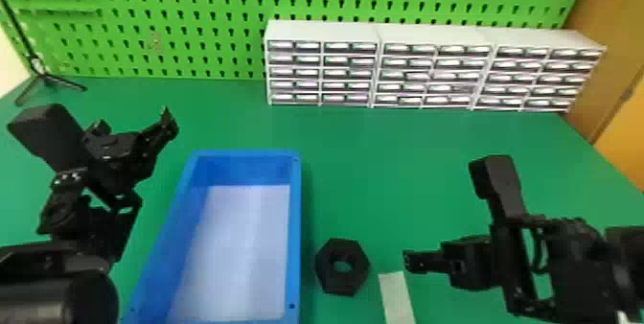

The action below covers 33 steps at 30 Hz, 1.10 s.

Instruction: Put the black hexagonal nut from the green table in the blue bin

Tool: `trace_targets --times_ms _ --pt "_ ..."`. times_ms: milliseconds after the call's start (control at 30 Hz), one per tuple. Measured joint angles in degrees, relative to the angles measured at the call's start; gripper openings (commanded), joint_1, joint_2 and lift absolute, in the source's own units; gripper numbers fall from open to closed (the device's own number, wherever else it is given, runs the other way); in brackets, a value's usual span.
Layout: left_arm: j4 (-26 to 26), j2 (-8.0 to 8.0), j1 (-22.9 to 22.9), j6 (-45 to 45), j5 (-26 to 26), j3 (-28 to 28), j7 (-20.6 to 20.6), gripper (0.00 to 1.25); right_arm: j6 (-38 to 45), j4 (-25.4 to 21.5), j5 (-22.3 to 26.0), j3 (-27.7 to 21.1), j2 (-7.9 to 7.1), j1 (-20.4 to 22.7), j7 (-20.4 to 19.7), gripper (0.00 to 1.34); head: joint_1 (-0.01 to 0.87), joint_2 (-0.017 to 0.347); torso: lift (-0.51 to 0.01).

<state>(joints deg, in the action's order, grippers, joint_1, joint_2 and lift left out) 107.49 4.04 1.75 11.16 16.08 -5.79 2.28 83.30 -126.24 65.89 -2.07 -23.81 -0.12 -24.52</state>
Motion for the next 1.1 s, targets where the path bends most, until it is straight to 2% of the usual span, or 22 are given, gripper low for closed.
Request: trace_targets --times_ms 233,733,1100 --pt "0.00 0.00 -0.30 0.00 -0.01 0.19 0.00 1.12 1.66 0.81 -0.44 -0.55 0.77 -1.06 0.00 0.86 0.692 0.008 -0.097" --pt "-0.09 0.00 -0.76 0.01 -0.77 0.87 0.00 1.12 6.59 2.73 -4.08 -2.05 5.03 -5.46 0.00 0.86 0.692 0.008 -0.097" --pt "-0.26 0.00 -0.79 0.00 -0.80 1.13 0.00 1.12 6.61 3.87 -4.98 -1.21 6.14 -7.15 0.00 0.86 0.692 0.008 -0.097"
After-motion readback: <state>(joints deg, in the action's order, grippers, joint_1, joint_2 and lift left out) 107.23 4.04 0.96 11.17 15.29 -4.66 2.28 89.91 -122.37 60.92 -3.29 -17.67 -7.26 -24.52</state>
